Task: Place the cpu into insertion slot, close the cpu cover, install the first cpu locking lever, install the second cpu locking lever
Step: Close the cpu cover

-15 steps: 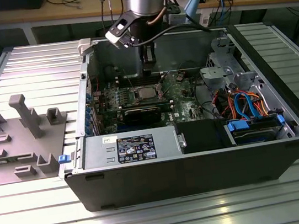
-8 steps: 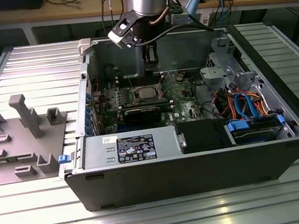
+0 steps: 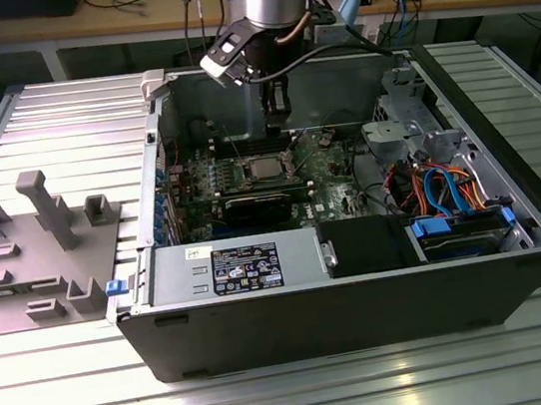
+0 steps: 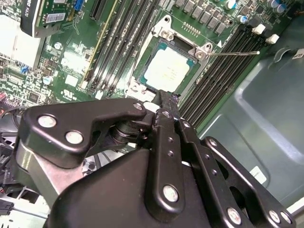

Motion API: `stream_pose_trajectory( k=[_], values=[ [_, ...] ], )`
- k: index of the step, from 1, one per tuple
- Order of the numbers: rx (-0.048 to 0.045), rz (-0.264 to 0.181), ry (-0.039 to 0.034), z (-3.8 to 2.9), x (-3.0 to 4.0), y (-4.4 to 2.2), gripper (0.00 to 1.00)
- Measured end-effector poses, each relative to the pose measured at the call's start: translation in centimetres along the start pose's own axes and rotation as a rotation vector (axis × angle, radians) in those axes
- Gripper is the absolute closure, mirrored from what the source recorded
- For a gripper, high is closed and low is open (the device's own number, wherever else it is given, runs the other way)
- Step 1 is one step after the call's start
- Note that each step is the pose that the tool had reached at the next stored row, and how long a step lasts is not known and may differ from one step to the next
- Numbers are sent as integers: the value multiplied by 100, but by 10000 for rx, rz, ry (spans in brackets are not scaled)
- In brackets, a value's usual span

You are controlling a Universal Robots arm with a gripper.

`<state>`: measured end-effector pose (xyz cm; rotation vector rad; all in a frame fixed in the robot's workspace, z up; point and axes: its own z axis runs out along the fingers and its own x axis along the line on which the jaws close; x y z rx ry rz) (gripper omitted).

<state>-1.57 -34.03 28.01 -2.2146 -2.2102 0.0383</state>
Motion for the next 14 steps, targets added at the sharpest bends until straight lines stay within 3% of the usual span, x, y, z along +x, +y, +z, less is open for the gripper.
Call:
stream_pose_trajectory(
  k=[14],
  values=[
    [0,-1,0,-1,0,51,89]
  ],
)
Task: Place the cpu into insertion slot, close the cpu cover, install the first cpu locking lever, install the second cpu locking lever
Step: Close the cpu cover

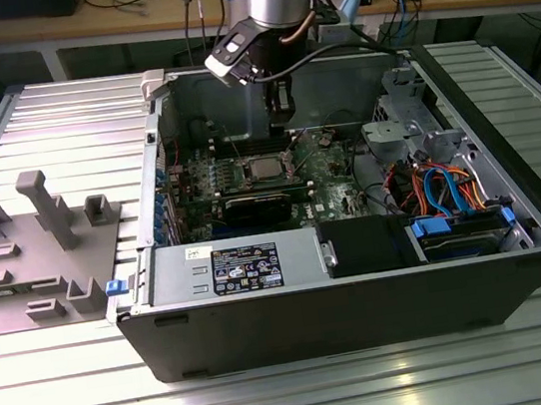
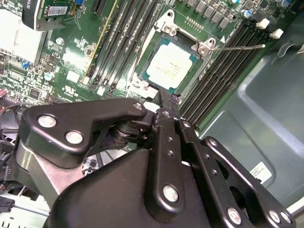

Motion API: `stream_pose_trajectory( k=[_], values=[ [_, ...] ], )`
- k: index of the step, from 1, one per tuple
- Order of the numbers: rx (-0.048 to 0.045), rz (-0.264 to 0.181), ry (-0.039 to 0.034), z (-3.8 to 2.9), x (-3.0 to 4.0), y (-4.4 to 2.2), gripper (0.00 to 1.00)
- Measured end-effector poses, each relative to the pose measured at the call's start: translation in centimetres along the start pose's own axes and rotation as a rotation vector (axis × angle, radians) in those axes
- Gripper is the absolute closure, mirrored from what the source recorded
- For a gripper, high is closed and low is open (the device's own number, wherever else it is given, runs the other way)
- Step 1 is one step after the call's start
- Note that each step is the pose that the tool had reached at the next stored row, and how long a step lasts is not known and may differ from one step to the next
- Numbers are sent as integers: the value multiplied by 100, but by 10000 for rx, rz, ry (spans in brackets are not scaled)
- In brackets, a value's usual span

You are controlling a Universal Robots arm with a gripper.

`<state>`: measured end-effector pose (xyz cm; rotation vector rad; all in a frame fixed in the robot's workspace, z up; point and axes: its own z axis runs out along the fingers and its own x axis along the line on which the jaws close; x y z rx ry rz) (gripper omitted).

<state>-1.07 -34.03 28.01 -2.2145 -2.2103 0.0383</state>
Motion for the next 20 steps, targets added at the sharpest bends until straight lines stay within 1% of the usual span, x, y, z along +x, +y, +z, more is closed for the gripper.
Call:
stream_pose_trajectory(
  k=[12,16,20],
  values=[
    [0,0,5,0,0,35,89],
    [0,0,19,1,0,37,89],
    [0,-1,48,1,0,38,89]
  ],
)
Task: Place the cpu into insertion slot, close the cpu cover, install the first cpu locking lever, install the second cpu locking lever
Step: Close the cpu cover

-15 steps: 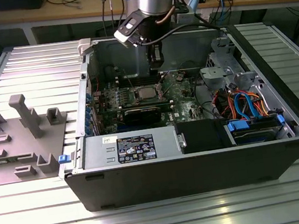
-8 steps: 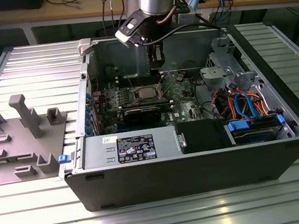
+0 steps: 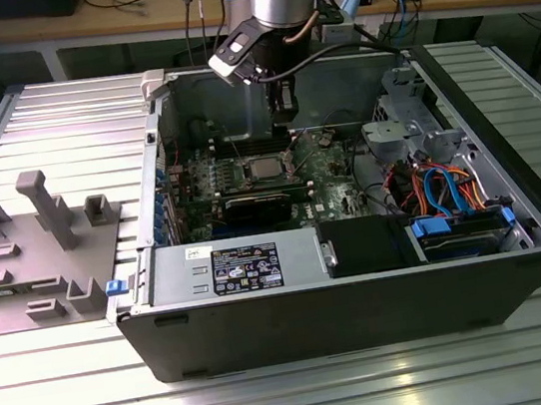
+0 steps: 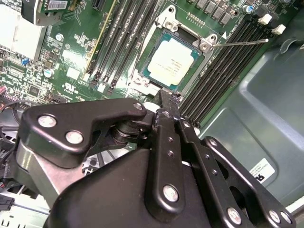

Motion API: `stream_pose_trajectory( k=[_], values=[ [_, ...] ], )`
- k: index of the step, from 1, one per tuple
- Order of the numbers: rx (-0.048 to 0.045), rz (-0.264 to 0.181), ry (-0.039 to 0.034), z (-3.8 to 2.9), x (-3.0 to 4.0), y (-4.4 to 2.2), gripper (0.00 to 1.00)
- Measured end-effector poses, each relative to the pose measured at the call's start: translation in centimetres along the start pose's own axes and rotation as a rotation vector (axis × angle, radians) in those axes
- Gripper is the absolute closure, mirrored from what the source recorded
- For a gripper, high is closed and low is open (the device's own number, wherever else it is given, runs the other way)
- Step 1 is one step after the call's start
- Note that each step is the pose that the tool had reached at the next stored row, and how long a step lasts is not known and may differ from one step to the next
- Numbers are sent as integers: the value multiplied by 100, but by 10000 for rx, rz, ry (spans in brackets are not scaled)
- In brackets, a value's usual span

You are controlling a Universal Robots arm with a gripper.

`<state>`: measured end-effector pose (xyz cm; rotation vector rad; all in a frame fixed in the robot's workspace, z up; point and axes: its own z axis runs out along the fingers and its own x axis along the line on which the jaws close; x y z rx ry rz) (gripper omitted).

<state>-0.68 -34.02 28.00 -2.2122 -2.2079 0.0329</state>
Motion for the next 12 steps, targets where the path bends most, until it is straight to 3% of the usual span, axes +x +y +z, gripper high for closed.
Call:
stream_pose_trajectory(
  k=[12],
  values=[
    [1,-3,106,0,0,7,89]
  ],
)
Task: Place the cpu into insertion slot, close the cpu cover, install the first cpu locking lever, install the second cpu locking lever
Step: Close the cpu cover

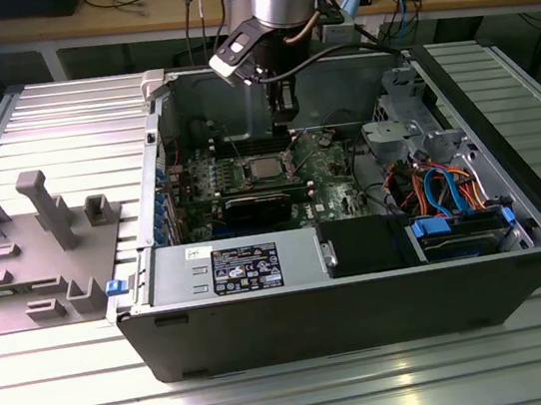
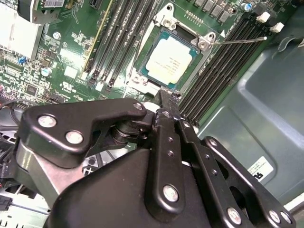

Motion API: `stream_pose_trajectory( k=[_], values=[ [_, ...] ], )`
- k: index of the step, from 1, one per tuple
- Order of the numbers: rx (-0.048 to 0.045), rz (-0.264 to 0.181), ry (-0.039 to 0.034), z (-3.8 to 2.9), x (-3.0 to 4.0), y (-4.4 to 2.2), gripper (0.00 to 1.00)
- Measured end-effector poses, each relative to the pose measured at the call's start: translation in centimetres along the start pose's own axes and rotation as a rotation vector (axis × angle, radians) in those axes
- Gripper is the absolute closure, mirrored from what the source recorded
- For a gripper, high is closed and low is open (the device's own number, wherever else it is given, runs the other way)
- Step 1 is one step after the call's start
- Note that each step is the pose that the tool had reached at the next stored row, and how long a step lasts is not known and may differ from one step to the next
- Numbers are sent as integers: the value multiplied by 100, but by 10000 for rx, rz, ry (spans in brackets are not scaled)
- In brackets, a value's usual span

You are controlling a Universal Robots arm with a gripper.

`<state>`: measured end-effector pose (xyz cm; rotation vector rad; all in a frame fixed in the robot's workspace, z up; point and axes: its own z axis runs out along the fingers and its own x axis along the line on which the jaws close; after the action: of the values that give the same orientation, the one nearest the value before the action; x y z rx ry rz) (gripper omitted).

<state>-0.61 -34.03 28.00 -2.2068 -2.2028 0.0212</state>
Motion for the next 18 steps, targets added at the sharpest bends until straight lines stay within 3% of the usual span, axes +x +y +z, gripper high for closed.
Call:
stream_pose_trajectory(
  k=[18],
  values=[
    [0,-3,103,0,0,17,89]
  ],
)
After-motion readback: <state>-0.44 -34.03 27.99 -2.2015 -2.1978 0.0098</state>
